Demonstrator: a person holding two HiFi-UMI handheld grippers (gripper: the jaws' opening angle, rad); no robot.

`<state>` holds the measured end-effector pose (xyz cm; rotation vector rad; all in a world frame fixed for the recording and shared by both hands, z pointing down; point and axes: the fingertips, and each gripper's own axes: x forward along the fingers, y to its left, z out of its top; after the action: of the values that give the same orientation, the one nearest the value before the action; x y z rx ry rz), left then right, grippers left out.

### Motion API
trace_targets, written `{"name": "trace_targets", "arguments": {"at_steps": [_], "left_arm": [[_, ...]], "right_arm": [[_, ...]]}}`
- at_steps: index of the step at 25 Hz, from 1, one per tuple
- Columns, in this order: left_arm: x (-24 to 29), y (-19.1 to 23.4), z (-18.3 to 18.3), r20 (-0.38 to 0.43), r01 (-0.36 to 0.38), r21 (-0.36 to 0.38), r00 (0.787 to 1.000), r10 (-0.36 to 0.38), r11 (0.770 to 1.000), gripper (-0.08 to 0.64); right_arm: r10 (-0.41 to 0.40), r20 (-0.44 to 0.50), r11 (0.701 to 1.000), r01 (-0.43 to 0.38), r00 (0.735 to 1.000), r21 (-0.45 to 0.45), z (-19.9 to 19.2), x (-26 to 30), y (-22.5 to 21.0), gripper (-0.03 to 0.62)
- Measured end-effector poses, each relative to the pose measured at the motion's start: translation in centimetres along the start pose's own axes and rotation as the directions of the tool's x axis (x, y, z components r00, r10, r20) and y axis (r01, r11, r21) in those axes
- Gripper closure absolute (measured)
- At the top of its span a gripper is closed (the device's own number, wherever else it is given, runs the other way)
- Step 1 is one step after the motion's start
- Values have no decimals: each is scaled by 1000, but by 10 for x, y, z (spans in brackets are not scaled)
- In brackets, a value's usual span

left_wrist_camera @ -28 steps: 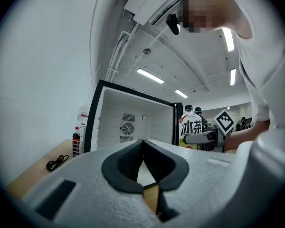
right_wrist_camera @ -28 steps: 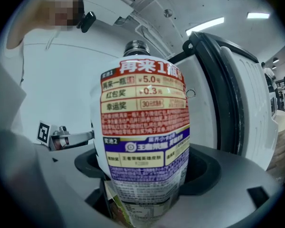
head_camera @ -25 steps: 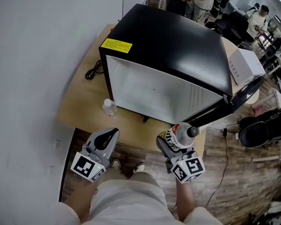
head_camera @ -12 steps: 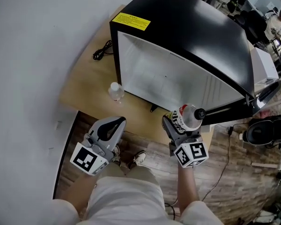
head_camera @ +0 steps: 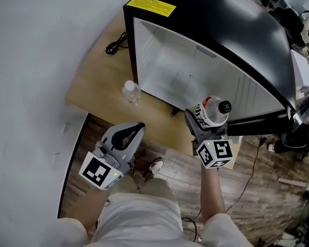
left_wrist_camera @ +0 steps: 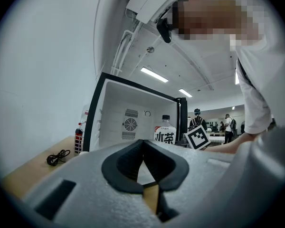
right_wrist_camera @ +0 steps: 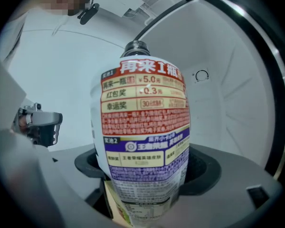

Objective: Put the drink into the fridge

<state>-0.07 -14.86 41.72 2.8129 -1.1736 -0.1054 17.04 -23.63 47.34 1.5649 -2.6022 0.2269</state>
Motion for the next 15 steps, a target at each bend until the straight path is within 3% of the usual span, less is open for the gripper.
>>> {"name": "trace_targets", "arguments": {"at_steps": [15], "left_arm": [[-1, 6, -20, -63, -50, -19, 997, 49, 999, 546]], "right_arm": [[-21, 6, 997, 21, 1000, -72, -22, 59, -31, 164]]}}
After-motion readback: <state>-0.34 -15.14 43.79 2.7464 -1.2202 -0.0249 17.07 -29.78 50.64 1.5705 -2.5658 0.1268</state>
